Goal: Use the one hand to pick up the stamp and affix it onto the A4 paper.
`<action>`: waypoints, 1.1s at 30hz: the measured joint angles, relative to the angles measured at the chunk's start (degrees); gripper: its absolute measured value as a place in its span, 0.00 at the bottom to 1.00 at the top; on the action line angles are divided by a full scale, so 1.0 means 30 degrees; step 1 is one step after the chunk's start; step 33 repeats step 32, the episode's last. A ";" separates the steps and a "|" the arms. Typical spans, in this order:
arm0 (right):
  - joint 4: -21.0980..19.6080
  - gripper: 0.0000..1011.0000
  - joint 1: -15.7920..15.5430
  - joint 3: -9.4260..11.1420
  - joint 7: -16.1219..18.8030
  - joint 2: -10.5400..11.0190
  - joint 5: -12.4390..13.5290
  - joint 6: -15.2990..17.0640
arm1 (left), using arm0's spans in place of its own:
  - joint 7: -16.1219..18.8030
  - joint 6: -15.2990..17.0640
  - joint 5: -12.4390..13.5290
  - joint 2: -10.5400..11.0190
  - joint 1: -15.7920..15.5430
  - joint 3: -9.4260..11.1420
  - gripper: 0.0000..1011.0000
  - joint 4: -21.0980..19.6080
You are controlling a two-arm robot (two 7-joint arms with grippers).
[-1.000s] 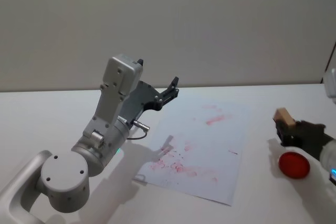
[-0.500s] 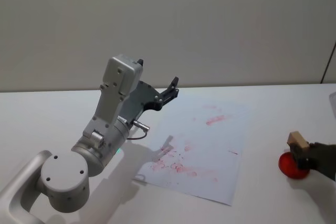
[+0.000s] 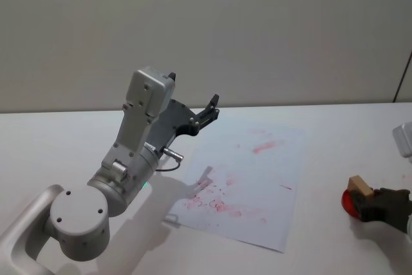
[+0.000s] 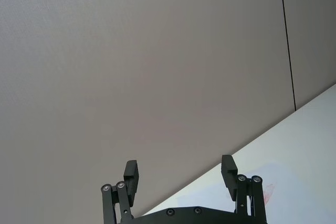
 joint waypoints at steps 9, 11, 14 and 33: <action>0.0064 0.43 -0.0020 -0.0100 0.0242 -0.0018 -0.0163 0.0166 | 0.0000 0.0001 0.0001 0.0000 0.0000 -0.0001 0.99 0.0000; 0.0072 0.50 -0.0024 -0.0115 0.0275 -0.0021 -0.0191 0.0190 | 0.0000 0.0001 0.0000 -0.0001 0.0000 0.0000 0.99 0.0000; 0.0082 0.57 -0.0025 -0.0129 0.0304 -0.0025 -0.0218 0.0219 | 0.0000 0.0001 0.0001 0.0001 0.0000 0.0000 0.99 0.0000; 0.0121 0.99 -0.0043 -0.0182 0.0411 -0.0038 -0.0281 0.0293 | 0.0000 0.0001 0.0000 0.0000 -0.0001 0.0000 0.99 0.0000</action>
